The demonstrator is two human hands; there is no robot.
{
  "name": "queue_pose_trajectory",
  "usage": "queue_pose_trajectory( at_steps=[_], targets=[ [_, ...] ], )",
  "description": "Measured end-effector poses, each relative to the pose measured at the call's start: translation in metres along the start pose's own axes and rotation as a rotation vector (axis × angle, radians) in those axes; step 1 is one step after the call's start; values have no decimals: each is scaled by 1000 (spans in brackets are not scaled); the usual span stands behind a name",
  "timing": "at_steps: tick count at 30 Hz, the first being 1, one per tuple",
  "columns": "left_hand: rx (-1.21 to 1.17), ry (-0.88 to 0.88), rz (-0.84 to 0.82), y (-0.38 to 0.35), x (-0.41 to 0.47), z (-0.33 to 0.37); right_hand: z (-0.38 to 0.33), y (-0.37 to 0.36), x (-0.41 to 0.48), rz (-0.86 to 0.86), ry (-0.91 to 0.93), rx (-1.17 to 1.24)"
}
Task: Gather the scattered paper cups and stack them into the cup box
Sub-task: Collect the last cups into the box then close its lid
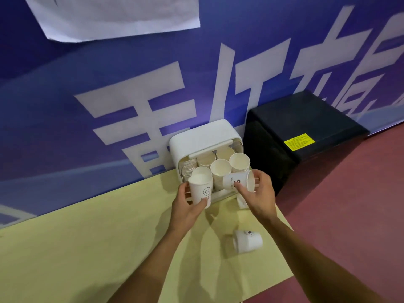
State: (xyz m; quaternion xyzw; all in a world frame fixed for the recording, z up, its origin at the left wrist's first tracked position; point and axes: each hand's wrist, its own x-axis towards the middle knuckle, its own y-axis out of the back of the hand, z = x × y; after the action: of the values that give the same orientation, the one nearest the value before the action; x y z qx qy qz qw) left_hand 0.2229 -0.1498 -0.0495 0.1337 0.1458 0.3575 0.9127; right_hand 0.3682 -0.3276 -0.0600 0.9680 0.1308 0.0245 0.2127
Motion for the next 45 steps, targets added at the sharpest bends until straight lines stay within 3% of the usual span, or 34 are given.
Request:
queue_pose_trajectory(
  at_steps=[4, 7, 28, 37, 45],
  targets=[
    [-8, -72, 186, 5, 18, 29, -15, 0, 3, 12, 24, -1],
    [24, -97, 232, 1, 31, 40, -19, 3, 3, 8, 37, 20],
    [250, -90, 135, -22, 62, 23, -43, 16, 51, 33, 138, -102],
    [181, -70, 145, -26, 65, 7, -41, 13, 59, 24, 148, -84],
    [127, 18, 50, -25, 65, -6, -39, 6, 75, 40, 177, -159]
  ],
)
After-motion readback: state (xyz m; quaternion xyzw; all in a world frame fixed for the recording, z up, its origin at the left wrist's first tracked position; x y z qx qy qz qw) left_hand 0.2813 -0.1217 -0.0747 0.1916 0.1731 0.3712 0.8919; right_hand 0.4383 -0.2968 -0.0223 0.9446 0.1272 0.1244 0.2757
